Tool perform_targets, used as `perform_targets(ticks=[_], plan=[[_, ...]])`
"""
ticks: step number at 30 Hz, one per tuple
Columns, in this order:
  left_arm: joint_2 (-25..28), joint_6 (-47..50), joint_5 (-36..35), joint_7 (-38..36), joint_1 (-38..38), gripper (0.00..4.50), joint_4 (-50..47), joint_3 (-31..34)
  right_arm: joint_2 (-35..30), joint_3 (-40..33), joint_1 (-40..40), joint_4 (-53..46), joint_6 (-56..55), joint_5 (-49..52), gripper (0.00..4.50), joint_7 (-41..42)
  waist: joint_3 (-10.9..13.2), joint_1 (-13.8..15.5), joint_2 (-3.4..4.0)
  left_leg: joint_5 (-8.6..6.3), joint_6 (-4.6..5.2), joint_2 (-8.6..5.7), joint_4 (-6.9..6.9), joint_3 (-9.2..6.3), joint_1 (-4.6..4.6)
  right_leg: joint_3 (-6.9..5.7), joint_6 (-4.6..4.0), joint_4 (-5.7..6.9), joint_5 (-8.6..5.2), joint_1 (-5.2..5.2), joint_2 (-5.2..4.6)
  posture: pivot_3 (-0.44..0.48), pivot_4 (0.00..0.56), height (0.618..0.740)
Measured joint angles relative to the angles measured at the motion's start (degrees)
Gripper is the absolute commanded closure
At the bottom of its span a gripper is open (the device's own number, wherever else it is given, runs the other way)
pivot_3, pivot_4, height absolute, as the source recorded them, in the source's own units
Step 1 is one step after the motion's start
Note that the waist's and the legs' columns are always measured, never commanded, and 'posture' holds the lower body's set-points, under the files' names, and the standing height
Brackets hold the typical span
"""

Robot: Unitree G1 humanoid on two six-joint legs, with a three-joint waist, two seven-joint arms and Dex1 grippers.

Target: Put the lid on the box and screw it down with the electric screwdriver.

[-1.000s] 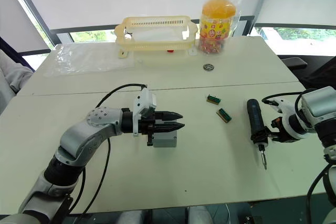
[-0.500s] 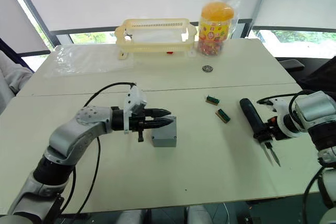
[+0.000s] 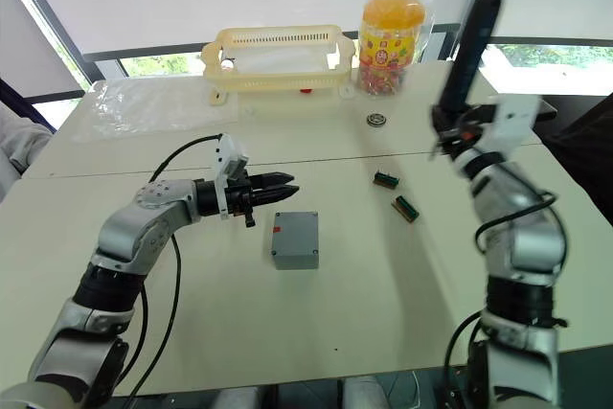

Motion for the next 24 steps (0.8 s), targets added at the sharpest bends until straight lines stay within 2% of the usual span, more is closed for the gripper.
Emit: perform_targets(ticks=[3, 6, 13, 24], plan=[[1.22, 1.25, 0.18, -0.65, 0.8, 3.25, -1.41, -1.63, 5.8, 3.83, 1.76, -3.2, 0.05, 3.74, 2.74, 1.02, 0.0, 0.43, -0.01, 0.06, -0.09, 0.0, 0.05, -0.18, 0.08, -0.12, -0.08, 0.07, 0.04, 0.16, 0.06, 0.0, 0.15, 0.74], [3.07, 1.33, 0.78, -1.59, 1.28, 3.25, -2.55, -2.28, 7.68, 6.3, 3.75, -4.35, 0.58, 5.64, 2.74, 1.71, 0.0, 0.61, -0.01, 0.07, -0.1, -0.02, 0.1, -0.21, 0.07, -0.15, -0.08, 0.04, 0.04, 0.22, 0.04, 0.0, 0.15, 0.74], [2.62, 0.07, 2.95, -0.94, 5.26, 3.25, -3.29, -4.62, 8.46, 9.4, 6.93, -5.69, 1.02, 6.02, 2.74, 2.28, 0.0, 0.15, -0.01, 0.07, -0.1, -0.01, 0.02, -0.22, 0.07, -0.15, -0.1, 0.05, 0.04, 0.15, 0.08, 0.0, 0.15, 0.74], [2.03, -6.34, 8.03, -2.49, 4.28, 3.25, 0.22, -7.82, 10.58, 15.07, 8.85, -7.27, 0.65, 3.62, 2.74, 1.18, -0.02, 0.24, -0.01, 0.07, -0.1, -0.01, 0.03, -0.23, 0.09, -0.15, -0.1, 0.07, 0.03, 0.17, 0.08, 0.0, 0.15, 0.74]])
